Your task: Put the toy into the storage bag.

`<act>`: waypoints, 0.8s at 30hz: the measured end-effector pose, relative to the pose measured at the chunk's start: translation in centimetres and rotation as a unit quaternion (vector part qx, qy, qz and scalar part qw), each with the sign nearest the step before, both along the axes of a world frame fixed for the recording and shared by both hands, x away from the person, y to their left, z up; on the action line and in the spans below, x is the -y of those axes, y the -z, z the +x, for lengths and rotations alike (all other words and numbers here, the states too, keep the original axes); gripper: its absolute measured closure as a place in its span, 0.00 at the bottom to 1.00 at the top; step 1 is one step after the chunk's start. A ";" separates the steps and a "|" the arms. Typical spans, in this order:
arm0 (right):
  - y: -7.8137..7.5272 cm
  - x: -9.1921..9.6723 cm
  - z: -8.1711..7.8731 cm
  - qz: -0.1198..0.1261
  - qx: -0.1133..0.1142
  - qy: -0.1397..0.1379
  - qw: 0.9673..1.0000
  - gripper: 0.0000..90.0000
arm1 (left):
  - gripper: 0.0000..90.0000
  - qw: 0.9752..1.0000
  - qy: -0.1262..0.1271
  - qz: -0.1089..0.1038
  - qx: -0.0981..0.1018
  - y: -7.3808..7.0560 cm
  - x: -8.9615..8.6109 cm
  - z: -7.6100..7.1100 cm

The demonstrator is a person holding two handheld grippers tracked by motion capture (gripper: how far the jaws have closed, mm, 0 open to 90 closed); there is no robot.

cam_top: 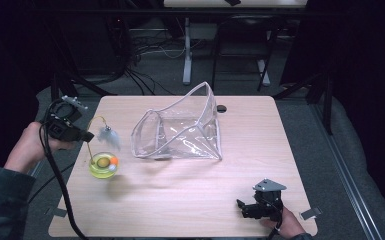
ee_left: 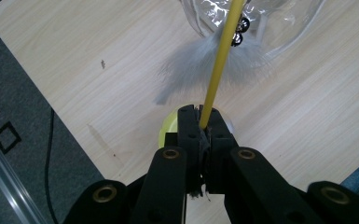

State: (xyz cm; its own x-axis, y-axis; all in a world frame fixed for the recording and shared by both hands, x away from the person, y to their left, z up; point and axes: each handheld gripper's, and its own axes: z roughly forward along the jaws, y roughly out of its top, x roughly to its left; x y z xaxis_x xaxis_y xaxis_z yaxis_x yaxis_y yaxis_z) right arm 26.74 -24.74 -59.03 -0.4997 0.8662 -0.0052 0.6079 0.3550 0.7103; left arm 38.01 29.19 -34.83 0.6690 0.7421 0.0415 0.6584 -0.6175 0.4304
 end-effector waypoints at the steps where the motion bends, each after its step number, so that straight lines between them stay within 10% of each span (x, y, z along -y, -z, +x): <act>1: 0.0 0.0 0.0 0.000 0.000 0.000 1.000 0.00 | 0.98 1.000 0.000 0.001 0.001 -0.1 0.0 0.1; 24: 0.0 0.0 0.0 0.000 -0.001 0.000 1.000 0.00 | 0.98 1.000 -0.015 0.019 0.004 -2.8 0.1 2.4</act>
State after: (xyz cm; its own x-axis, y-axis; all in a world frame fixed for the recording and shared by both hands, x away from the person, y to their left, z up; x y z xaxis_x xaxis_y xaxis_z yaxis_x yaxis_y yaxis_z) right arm 26.74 -24.74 -59.02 -0.5000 0.8660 -0.0039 0.6089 0.3547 0.7095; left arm 40.36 29.14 -32.00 0.6464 0.7593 0.0751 0.6728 -0.6136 0.4134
